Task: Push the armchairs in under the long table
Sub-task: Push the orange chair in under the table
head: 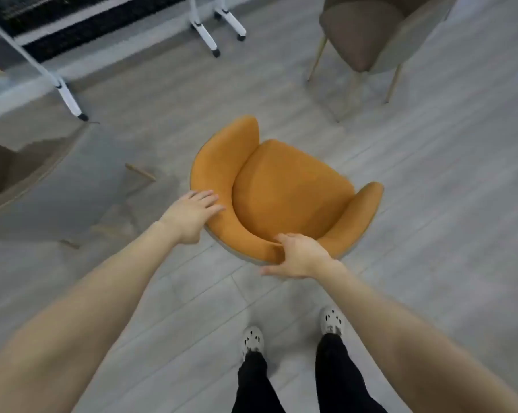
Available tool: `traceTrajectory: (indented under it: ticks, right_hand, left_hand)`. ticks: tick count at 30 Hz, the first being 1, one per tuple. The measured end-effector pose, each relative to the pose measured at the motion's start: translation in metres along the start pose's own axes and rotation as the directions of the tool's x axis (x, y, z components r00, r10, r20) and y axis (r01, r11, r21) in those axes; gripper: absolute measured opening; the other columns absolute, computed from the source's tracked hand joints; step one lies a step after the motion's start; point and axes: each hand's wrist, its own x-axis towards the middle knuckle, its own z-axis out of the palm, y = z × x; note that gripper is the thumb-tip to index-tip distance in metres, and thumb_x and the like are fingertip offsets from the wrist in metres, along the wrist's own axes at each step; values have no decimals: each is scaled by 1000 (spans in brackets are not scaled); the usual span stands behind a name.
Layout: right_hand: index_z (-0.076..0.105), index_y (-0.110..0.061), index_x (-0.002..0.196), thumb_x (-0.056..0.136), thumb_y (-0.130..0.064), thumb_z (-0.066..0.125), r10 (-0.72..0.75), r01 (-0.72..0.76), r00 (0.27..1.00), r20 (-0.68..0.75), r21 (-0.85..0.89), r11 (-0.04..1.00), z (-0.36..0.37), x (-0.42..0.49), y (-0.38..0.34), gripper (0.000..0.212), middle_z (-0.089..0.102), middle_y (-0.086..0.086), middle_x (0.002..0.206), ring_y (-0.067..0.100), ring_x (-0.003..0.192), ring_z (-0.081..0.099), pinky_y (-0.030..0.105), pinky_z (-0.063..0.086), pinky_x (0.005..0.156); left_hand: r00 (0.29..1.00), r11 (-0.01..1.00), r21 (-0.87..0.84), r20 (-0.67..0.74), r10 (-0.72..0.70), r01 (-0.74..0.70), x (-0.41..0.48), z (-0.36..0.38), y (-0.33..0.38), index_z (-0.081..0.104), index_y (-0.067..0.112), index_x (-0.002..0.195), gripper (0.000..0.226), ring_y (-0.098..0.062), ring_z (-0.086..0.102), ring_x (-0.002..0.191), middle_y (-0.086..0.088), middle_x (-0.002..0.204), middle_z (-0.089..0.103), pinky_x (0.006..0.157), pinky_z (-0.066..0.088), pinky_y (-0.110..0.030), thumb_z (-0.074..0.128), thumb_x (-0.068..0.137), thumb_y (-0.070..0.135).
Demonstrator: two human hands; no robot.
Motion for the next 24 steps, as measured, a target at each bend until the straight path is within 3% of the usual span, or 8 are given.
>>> traceTrajectory:
  ticks: [2,4,6,9,12,17,20,24]
  right_hand:
    - [54,-22,137,72,-87,71,20,-30,997,-69,-153,988,20,2,-4,94,63,1,124,29,116,61,51,49,101]
    - [51,-21,137,87,-56,77,3,-50,983,-185,-248,968,50,3,0,67,61,2,125,31,121,59,51,43,104]
    - [50,-21,137,92,-33,74,-13,-52,967,-253,-250,967,65,7,9,53,61,3,120,33,118,60,51,42,104]
    - [50,-19,141,94,-20,66,-63,-16,958,-281,-270,963,63,9,14,49,62,6,121,36,115,59,54,42,102]
    - [48,-19,145,97,-16,58,-92,15,964,-249,-295,955,58,7,17,49,61,8,125,36,119,54,57,40,104]
    - [49,-26,141,96,-18,61,-152,76,970,-191,-351,933,35,4,60,47,60,3,122,33,118,54,57,38,107]
    - [48,-31,140,97,-15,62,-191,116,971,-141,-421,900,1,13,95,48,61,0,127,31,125,54,63,32,114]
    - [51,-37,137,95,-31,76,-277,208,960,-47,-546,812,-61,41,140,50,63,-6,127,25,127,55,65,29,120]
  left_hand:
    - [995,989,115,9,95,-95,15,7,-6,26,30,168,112,-26,8,167,-6,179,17,135,7,-46,91,77,36]
    - [990,980,140,30,135,-137,28,14,-9,31,32,166,113,-27,11,166,-6,178,21,135,3,-48,93,74,49]
    - [982,971,153,-4,187,-185,41,23,-13,42,34,161,97,-26,23,164,-2,172,37,135,5,-48,90,78,50]
    - [980,974,135,-51,193,-184,41,24,-13,52,36,155,82,-23,39,155,3,160,54,134,12,-46,89,82,41]
    - [989,983,115,-41,146,-140,36,24,-4,54,35,154,77,-22,41,155,4,159,55,133,15,-45,87,85,38]
    - [995,997,48,-70,67,-63,29,29,34,58,34,150,70,-22,46,151,5,154,61,132,17,-43,85,86,43]
    - [996,999,-26,-80,-38,36,36,30,66,60,33,145,67,-23,51,146,4,147,65,131,19,-43,85,84,46]
    - [964,961,-144,-90,-250,236,58,22,116,62,28,141,63,-28,51,143,-2,139,68,130,20,-46,86,84,38]
